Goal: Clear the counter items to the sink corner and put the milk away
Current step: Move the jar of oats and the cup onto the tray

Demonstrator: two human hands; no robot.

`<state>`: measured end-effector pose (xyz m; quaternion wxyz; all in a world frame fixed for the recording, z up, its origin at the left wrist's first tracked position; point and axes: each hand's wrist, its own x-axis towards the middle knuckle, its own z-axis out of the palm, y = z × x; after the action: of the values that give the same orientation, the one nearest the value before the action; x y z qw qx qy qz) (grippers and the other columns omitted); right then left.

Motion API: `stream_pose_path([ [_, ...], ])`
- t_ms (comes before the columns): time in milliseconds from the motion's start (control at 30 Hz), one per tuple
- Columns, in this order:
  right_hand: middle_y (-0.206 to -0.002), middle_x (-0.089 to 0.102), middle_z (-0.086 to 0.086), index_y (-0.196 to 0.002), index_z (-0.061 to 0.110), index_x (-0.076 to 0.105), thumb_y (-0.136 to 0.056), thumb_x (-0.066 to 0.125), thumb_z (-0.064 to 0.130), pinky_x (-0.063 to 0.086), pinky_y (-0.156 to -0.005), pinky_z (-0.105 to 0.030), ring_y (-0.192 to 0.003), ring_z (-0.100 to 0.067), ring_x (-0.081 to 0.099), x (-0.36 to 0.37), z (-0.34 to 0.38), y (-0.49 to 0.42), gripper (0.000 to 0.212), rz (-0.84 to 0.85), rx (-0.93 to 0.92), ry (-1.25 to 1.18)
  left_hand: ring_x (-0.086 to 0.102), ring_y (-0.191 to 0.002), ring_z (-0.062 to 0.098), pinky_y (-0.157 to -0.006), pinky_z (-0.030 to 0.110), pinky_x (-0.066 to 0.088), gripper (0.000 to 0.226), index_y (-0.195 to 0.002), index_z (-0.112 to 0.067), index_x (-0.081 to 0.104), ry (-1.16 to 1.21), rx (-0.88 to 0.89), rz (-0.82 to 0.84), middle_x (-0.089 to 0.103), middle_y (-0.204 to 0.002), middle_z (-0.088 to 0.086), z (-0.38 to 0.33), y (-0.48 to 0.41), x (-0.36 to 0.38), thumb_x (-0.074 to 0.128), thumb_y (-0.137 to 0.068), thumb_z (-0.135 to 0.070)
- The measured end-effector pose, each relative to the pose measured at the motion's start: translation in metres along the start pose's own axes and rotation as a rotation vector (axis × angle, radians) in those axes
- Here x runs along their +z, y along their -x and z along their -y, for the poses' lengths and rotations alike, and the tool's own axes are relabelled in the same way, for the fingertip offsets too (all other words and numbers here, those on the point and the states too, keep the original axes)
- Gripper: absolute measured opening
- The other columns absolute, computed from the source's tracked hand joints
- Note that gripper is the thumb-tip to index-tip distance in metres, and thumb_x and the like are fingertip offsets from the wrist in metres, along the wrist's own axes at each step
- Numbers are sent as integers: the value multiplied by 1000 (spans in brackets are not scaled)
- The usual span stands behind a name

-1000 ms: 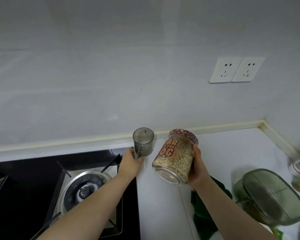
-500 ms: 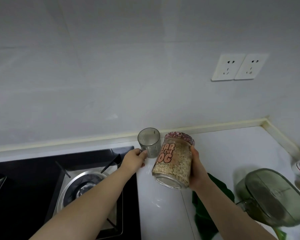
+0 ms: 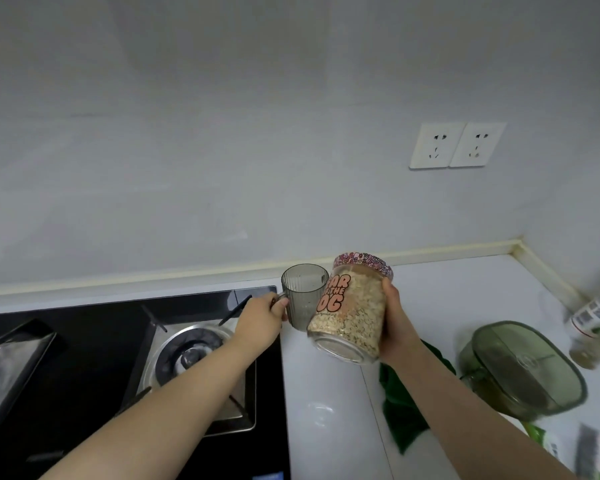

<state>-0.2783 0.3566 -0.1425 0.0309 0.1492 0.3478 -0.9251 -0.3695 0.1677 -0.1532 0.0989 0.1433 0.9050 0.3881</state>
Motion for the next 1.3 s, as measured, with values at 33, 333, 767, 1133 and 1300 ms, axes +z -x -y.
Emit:
stream_pose_path([
  [33, -118, 63, -16, -121, 11, 58, -79, 40, 62, 55, -77, -44, -103, -31, 65, 4, -1, 3, 69, 7, -4, -4, 59, -73, 23, -66, 27, 38, 28, -84, -6, 60, 25, 1, -6, 63, -74, 4, -1, 5, -2, 42, -98, -23],
  [333, -116, 66, -15, -125, 13, 56, -91, 29, 62, 50, -90, -46, -107, -31, 62, 35, -19, 23, 65, -49, 59, 89, 57, -72, 18, -67, 28, 38, 30, -74, -13, 55, 90, -69, -85, 68, -84, 8, 1, 52, -38, 40, -99, -22],
  [767, -120, 64, -17, -125, 13, 57, -74, 57, 59, 40, -101, -54, -114, -35, 58, 153, -113, 61, 69, -6, 46, 42, 58, -71, 15, -70, 28, 41, 24, -83, -14, 56, 213, -80, -198, 65, -73, -1, 62, 155, -162, 41, -99, -22],
  [1133, -103, 71, -18, -110, 13, 62, -77, 62, 51, 44, -93, -57, -106, -37, 60, 298, -267, 88, 50, 57, 208, 169, 56, -60, 11, -64, 26, 43, 23, -82, -11, 55, 319, -171, -320, 62, -67, 1, 191, 280, -304, 41, -99, -19],
  [1300, -100, 71, -18, -108, 10, 61, -77, 64, 48, 44, -92, -56, -104, -36, 61, 359, -339, 93, 50, 110, 292, 190, 52, -54, 10, -54, 22, 42, 27, -77, -15, 55, 379, -245, -417, 62, -68, 3, 248, 333, -359, 41, -99, -19],
])
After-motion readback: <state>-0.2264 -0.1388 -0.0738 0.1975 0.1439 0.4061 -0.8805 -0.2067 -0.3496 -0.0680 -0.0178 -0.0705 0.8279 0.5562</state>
